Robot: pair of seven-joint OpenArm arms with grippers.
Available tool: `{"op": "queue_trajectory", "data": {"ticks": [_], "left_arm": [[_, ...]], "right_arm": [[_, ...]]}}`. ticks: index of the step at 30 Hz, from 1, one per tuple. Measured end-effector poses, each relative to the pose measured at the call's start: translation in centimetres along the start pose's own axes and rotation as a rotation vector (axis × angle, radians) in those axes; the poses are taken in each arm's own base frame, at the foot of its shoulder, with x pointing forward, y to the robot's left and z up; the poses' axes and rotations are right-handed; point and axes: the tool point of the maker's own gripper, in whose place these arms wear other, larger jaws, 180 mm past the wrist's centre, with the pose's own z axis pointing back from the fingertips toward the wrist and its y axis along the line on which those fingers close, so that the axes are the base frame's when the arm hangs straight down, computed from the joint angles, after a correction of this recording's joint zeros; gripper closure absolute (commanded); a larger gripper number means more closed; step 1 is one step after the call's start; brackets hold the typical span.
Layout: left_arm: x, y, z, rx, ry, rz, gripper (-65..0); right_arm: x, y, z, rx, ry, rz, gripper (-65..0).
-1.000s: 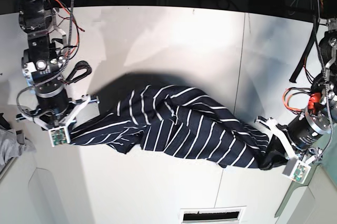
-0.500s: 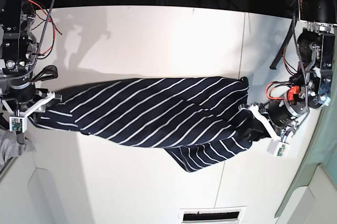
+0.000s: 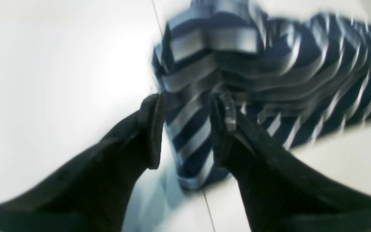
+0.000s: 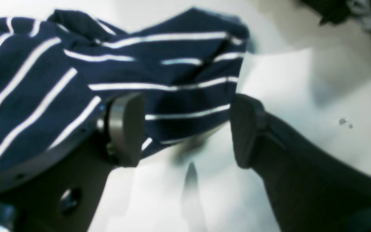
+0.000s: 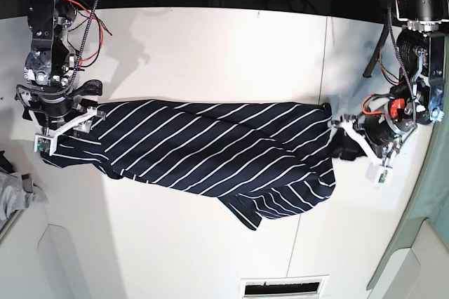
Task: Layout the t-shirt on the table in an organized manner, then fold the t-shirt properly
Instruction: 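Lift the shirt with both grippers and stretch it apart, then lower the stretched shirt onto the table with both grippers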
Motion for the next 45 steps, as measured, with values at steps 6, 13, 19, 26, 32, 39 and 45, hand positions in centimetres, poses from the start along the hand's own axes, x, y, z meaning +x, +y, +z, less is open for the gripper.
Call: {"op": "queue_trajectory", "data": {"ticks": [6, 13, 19, 26, 32, 39, 45], "left_arm": [[-4.9, 0.8, -0.1, 0.021, 0.048, 0.070, -35.1], [-6.0, 0.2, -1.0, 0.009, 0.044, 0.126, -36.6], [-6.7, -1.5, -2.4, -0.004, 0.011, 0.144, -30.1], [-6.3, -1.6, -2.8, 0.005, 0.014, 0.106, 0.0], [1.8, -1.5, 2.6, -0.010, -0.124, -0.061, 0.0], [11.0, -4.0, 13.7, 0.024, -0.350, -0.371, 0.0], [15.5, -1.8, 16.9, 0.135, -0.493, -0.375, 0.0]], "right_arm": [[-5.0, -0.5, -1.7, -0.009, 0.110, -0.015, -40.8], [-5.6, 0.5, -3.0, 0.134, 0.073, -0.098, -40.8], [-3.7, 3.8, -3.7, 0.219, 0.057, -0.124, -39.8], [-1.9, 6.7, -3.8, 0.299, 0.045, -0.090, 0.0], [3.3, 6.7, -1.6, 0.335, -0.017, -0.002, 0.0], [14.2, 3.1, 4.3, 0.295, -0.323, 0.117, 0.0], [19.3, 3.0, 4.7, 0.308, -0.432, 0.112, 0.0]]}}
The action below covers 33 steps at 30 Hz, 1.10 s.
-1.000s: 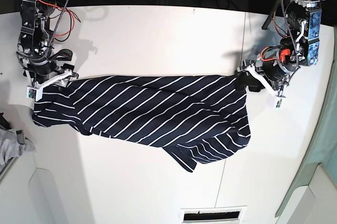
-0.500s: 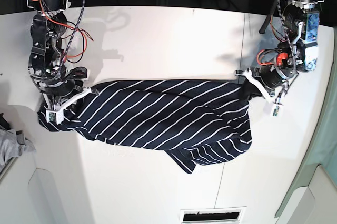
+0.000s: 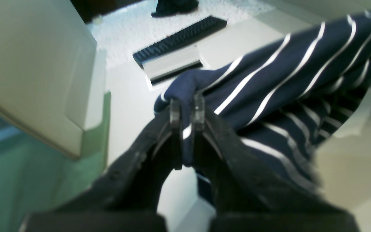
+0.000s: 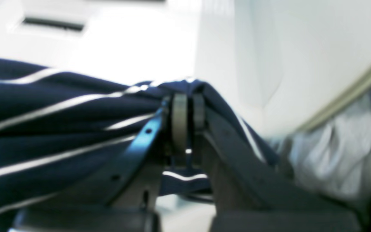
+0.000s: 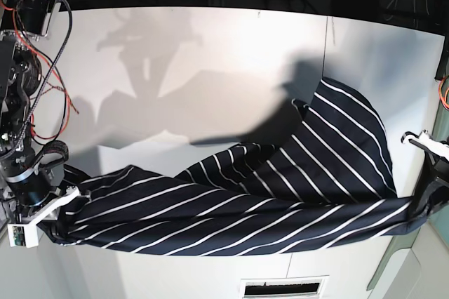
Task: Layout the t-shirt on the table in an organized manner, then fold the t-shirt properly
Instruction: 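Lower the stretched shirt onto the table with both grippers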
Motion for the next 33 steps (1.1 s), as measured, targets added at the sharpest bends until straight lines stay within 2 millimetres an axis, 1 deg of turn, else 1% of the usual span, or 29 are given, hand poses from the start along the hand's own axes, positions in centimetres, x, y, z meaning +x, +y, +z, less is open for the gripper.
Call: {"op": "queue_trajectory", "data": {"ticks": [1, 2, 3, 5, 6, 7, 8, 9, 10, 11, 12, 13, 14, 16, 18, 20, 22, 23, 25, 27, 29, 31, 33], "left_arm": [[-1.7, -0.4, -0.4, -0.020, 0.053, 0.015, 0.0], [-3.4, -1.0, -0.8, -0.048, 0.100, 0.030, 0.0], [-5.1, -1.8, -1.2, -0.081, 0.139, 0.054, 0.0], [-8.5, -3.8, -2.0, -0.152, 0.210, 0.109, 0.0], [-10.3, -4.7, -2.3, -0.171, 0.246, 0.144, 0.0], [-12.3, -5.3, -2.5, -0.177, 0.296, 0.177, 0.0], [-14.3, -6.0, -2.5, -0.180, 0.349, 0.207, 0.0], [-16.0, -6.7, -2.4, -0.190, 0.390, 0.242, -4.9], [-17.4, -7.6, -2.3, -0.203, 0.426, 0.271, -11.7], [-18.4, -8.6, -2.1, -0.232, 0.453, 0.289, -17.9], [-19.0, -9.9, -1.8, -0.275, 0.479, 0.301, -22.5], [-19.0, -11.0, -1.6, -0.319, 0.484, 0.310, -24.5], [-18.6, -12.0, -1.5, -0.368, 0.465, 0.321, -24.5], [-17.6, -12.4, -1.6, -0.397, 0.421, 0.352, -24.5], [-16.8, -11.7, -1.8, -0.382, 0.387, 0.382, -24.5], [-16.4, -10.5, -1.7, -0.353, 0.368, 0.392, -24.5], [-16.3, -9.4, -1.6, -0.325, 0.363, 0.394, -24.5], [-16.3, -9.0, -1.5, -0.315, 0.359, 0.398, -24.5], [-16.4, -8.9, -1.2, -0.313, 0.358, 0.409, -24.5], [-17.1, -9.3, -0.6, -0.315, 0.378, 0.419, -24.5], [-17.8, -9.6, 0.0, -0.316, 0.400, 0.425, -24.5], [-18.1, -9.6, 0.2, -0.314, 0.412, 0.420, -24.5], [-17.7, -9.4, -0.1, -0.310, 0.392, 0.421, -24.5]], "right_arm": [[-0.4, -0.1, -0.6, 0.003, 0.012, -0.018, 0.0], [-1.3, -0.2, -1.2, 0.010, 0.039, -0.043, 0.0], [-2.8, -0.2, -2.0, 0.021, 0.087, -0.067, -0.6], [-6.5, -0.3, -3.3, 0.017, 0.194, -0.104, -19.8], [-8.0, 0.0, -3.8, 0.033, 0.230, -0.133, -28.9], [-9.2, 0.1, -4.2, 0.039, 0.257, -0.161, -35.9], [-10.2, 0.1, -4.4, 0.040, 0.281, -0.189, -38.7], [-11.1, 0.2, -4.4, 0.046, 0.307, -0.207, -38.6], [-12.0, 0.3, -4.2, 0.047, 0.329, -0.214, -38.6], [-13.0, 0.6, -3.9, 0.048, 0.352, -0.224, -38.6], [-14.0, 0.8, -3.5, 0.053, 0.365, -0.238, -38.6], [-15.2, 1.1, -2.8, 0.059, 0.387, -0.251, -38.6], [-16.4, 1.5, -2.2, 0.062, 0.410, -0.258, -38.6], [-18.3, 2.1, -0.8, 0.065, 0.445, -0.264, -38.6], [-19.1, 2.7, 0.2, 0.071, 0.452, -0.272, -38.6], [-19.9, 2.5, 1.2, 0.064, 0.454, -0.280, -38.6], [-21.3, 2.3, 2.2, 0.049, 0.480, -0.286, -38.6], [-22.1, 2.3, 2.7, 0.047, 0.497, -0.289, -38.6], [-23.4, 2.5, 3.6, 0.045, 0.507, -0.298, -38.6], [-23.6, 3.1, 3.7, 0.044, 0.472, -0.321, -38.6], [-23.7, 4.2, 3.0, 0.050, 0.448, -0.358, -38.6], [-23.4, 5.5, 1.7, 0.067, 0.427, -0.404, -38.6], [-23.1, 6.5, 0.1, 0.079, 0.420, -0.447, -38.5]]}}
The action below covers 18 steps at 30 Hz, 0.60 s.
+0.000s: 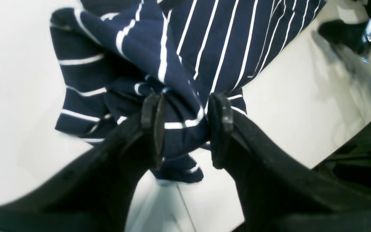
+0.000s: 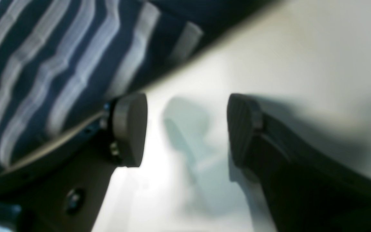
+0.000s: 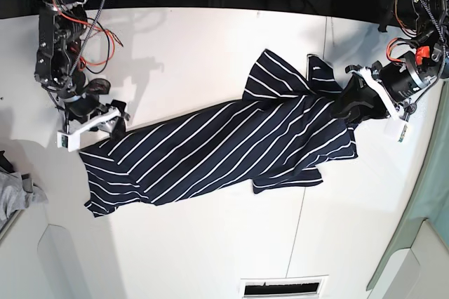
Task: Layout the t-shirt on the table in an organized manner, then fold the t-shirt properly
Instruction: 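Lower the stretched shirt onto the table with both grippers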
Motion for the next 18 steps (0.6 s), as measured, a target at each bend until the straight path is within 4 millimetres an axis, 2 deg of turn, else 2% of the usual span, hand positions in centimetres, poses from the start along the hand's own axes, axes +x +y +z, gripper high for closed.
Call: {"op": "queue_trajectory", "data": {"ticks": [2, 4, 6, 7, 10, 12, 14, 16, 18], "left_arm": [[0.4, 0.1, 0.0, 0.004, -0.019, -0.005, -24.2], [0.2, 0.3, 0.0, 0.015, -0.011, -0.016, -20.3], [0.1, 0.6, 0.0, 0.030, -0.007, -0.034, -8.1], [0.3, 0.7, 0.0, 0.036, -0.017, -0.041, -1.1], [1.0, 0.9, 0.1, 0.047, -0.053, -0.051, 0.0], [1.7, 0.8, 0.5, 0.052, -0.068, -0.076, 0.0], [3.4, 0.0, 1.4, 0.041, -0.093, -0.122, 0.0], [5.5, -1.2, 2.5, 0.027, -0.137, -0.163, 0.0], [7.4, -2.8, 3.5, 0.006, -0.178, -0.213, 0.0]], "right_arm": [[0.6, 0.8, -1.5, 0.008, -0.009, -0.007, -36.0], [1.0, 1.4, -2.5, 0.005, -0.001, 0.006, -24.0], [1.2, 1.7, -3.0, -0.001, 0.022, 0.020, -3.4], [1.4, 2.0, -3.0, 0.009, 0.022, 0.026, 0.0], [1.6, 2.9, -2.0, 0.048, 0.058, 0.103, 0.0], [3.2, 3.5, -0.5, 0.050, 0.045, 0.150, 0.0], [6.7, 4.8, 1.9, 0.061, -0.041, 0.208, 0.0], [10.9, 6.3, 5.1, 0.075, -0.167, 0.277, 0.0], [13.8, 7.3, 8.4, 0.072, -0.254, 0.350, 0.0]]}}
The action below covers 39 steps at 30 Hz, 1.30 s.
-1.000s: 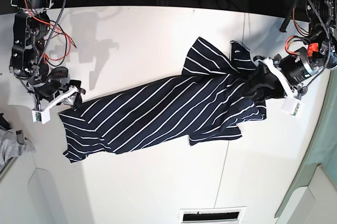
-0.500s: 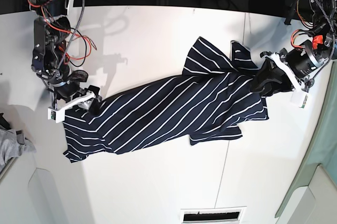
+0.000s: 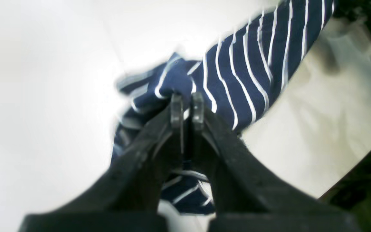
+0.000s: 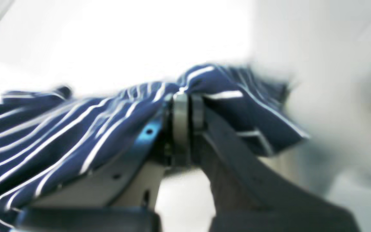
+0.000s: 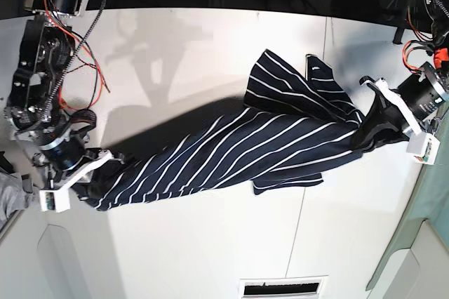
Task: Layout the t-shirt on the table in an organized manner, then fold the t-shirt properly
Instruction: 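Lower the stretched shirt onto the table with both grippers, then release the shirt and regrasp new edges with both grippers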
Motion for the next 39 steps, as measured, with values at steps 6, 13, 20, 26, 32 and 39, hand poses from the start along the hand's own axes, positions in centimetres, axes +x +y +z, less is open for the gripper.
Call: {"op": "queue_trajectory", "data": {"ticks": [6, 13, 20, 26, 32, 39], "left_arm": [[1.8, -1.2, 0.3, -0.018, -0.032, -0.061, 0.0], [-4.2, 2.0, -2.0, 0.016, 0.062, 0.101, 0.0], [-9.8, 0.3, -5.3, -0.062, 0.219, 0.157, 0.0], [-9.1, 1.8, -4.8, -0.022, 0.201, 0.156, -8.9], [-8.0, 3.0, -4.2, 0.008, 0.156, 0.190, -12.6], [-8.2, 2.7, -4.0, -0.011, 0.169, 0.221, -12.6]], "right_arm": [[5.0, -1.0, 1.7, -0.050, -0.120, 0.061, 0.0], [0.9, -2.7, -5.5, -0.023, 0.005, -0.104, -44.9], [-8.3, -2.4, -7.2, 0.011, 0.283, -0.225, -44.5], [-10.4, 0.4, -2.6, 0.078, 0.246, -0.210, -44.5], [-15.5, 1.0, 0.7, 0.069, 0.320, -0.225, -44.5], [-18.2, 0.5, -0.4, 0.049, 0.291, -0.308, -44.5]]}}
